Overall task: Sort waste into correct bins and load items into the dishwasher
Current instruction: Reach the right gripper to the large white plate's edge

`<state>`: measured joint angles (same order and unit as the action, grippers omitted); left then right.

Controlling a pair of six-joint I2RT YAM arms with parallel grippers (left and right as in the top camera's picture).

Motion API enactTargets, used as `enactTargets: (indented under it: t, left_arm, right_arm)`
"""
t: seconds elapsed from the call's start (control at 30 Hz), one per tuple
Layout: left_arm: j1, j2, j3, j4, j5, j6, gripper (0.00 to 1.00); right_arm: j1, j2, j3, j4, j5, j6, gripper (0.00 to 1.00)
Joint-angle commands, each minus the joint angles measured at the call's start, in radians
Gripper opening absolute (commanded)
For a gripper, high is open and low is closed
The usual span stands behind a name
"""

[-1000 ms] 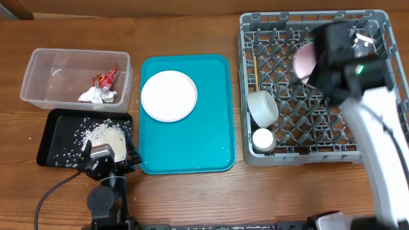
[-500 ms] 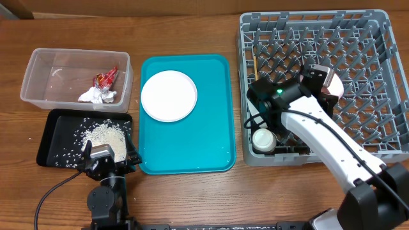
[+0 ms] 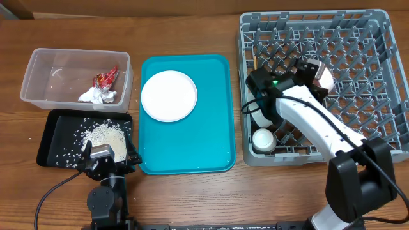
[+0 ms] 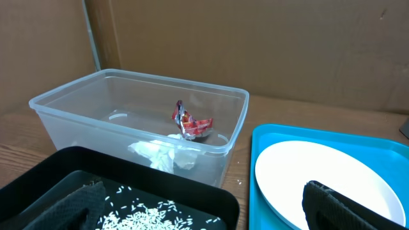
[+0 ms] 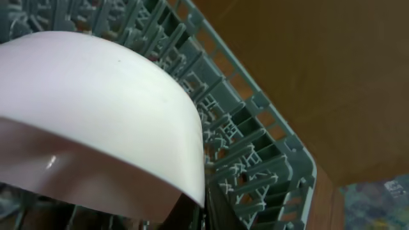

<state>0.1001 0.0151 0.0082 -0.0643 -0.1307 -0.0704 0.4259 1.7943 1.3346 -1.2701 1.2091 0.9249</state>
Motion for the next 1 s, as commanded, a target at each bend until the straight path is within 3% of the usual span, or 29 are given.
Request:
enactTargets:
  t: [0.0,0.43,0.63,0.7,0.77,0.8,0.87,0.97]
  left_arm:
    - [0.004,-0.010,-0.003,0.001,-0.003,0.019,1.00]
    - [0.004,-0.010,-0.003,0.001,-0.003,0.019,1.00]
    - [0.004,-0.010,-0.003,0.001,-0.003,0.019,1.00]
    - [0.004,-0.010,-0.003,0.001,-0.003,0.019,1.00]
    - [0.004,-0.010,-0.003,0.001,-0.003,0.019,1.00]
    - [0.004,-0.010,-0.003,0.001,-0.003,0.019,1.00]
    - [0.004,-0.010,-0.003,0.001,-0.003,0.019,1.00]
    - [0.004,-0.010,-0.003,0.001,-0.003,0.019,1.00]
  right_arm:
    - [-0.001,-0.004,0.007,0.010,-0.035,-0.040,0.04]
    - [-0.053,0.000,0.006,0.033,-0.086,-0.089,0.04]
    - [-0.045,-0.001,0.007,-0.024,-0.100,-0.088,0.04]
    - [-0.015,-0.008,0.009,-0.102,-0.095,-0.028,0.04]
    - [0.016,-0.031,0.016,-0.164,-0.090,0.060,0.13]
    - [0.045,-0.052,0.032,-0.190,-0.093,0.078,0.28]
    - [0.083,-0.074,0.051,-0.203,-0.098,0.074,0.48]
    - [0.149,-0.105,0.084,-0.203,-0.110,0.066,0.65]
